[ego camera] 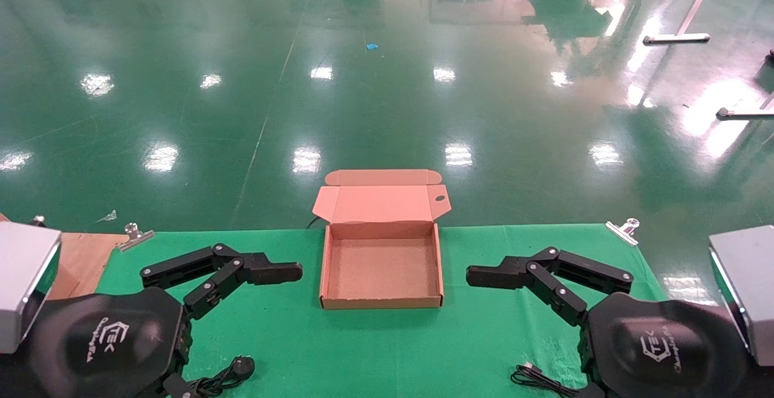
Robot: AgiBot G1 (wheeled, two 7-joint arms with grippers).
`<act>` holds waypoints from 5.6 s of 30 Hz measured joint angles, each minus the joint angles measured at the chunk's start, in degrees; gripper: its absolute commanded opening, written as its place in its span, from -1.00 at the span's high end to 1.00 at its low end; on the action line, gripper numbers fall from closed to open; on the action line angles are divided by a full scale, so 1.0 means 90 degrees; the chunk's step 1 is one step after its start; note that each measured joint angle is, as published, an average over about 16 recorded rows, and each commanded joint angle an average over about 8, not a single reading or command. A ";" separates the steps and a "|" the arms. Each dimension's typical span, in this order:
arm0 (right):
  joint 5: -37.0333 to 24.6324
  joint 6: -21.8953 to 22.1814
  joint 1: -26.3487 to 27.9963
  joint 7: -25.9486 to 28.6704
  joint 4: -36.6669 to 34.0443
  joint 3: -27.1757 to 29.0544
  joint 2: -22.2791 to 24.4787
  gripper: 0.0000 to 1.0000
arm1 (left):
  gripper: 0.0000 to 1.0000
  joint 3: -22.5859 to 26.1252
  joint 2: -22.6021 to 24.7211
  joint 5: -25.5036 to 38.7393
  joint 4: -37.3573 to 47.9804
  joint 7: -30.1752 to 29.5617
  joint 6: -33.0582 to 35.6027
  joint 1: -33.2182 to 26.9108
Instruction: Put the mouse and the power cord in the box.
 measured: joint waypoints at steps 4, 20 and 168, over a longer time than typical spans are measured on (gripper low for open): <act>0.0000 0.0000 0.0000 0.0000 0.0000 0.0000 0.0000 -1.00 | -1.00 0.0000 0.0000 0.0000 0.0000 0.0000 0.0000 0.0000; -0.0032 -0.0002 0.0012 -0.0016 0.0008 -0.0002 0.0014 -1.00 | -1.00 0.0012 0.0000 0.0022 0.0003 0.0006 -0.0003 -0.0007; -0.6959 0.1470 0.6008 -0.4575 -0.6914 -0.2919 -0.4727 1.00 | 1.00 0.3133 0.4363 0.6964 0.6687 0.4656 -0.1009 -0.5984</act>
